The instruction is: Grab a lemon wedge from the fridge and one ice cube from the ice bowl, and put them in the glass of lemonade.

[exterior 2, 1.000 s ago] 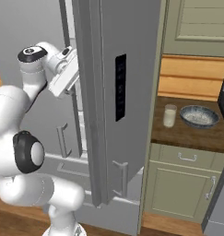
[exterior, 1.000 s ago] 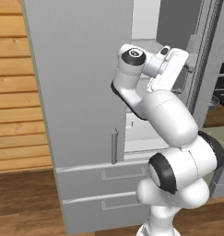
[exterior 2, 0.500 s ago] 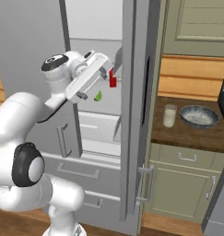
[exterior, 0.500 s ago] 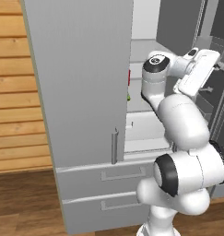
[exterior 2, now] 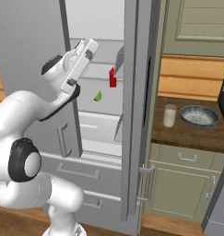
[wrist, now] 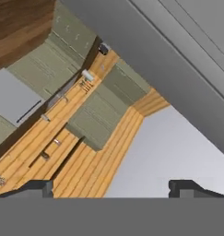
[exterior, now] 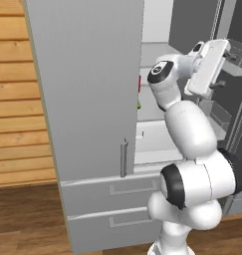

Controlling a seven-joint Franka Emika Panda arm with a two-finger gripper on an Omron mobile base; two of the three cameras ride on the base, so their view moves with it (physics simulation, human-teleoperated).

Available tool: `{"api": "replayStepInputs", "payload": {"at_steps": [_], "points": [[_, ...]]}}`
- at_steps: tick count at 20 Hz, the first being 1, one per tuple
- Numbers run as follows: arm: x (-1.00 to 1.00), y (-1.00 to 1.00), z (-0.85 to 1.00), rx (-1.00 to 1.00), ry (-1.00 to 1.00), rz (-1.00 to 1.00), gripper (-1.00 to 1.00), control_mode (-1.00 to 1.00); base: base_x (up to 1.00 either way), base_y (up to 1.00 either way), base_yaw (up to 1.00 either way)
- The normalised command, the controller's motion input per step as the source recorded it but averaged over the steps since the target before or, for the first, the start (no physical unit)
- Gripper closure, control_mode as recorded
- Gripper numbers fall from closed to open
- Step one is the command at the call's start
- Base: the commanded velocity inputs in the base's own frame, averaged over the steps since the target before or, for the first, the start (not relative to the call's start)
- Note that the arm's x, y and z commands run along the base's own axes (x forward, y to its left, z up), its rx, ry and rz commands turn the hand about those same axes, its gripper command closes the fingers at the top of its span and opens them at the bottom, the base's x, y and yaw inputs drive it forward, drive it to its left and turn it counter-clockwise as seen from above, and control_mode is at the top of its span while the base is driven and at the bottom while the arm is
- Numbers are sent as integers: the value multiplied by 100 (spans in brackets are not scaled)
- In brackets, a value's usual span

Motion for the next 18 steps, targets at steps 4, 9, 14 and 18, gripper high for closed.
{"api": "replayStepInputs", "payload": {"at_steps": [4,9,14,18], "points": [[0,100,58,-10,-10,-11,-100,-100,0,0,0],[-6,75,1,27,-30,-2,-100,-100,0,0,0],[-3,75,-1,41,-28,0,-100,-100,0,0,0],[6,59,-31,38,-37,11,-100,-100,0,0,0]]}}
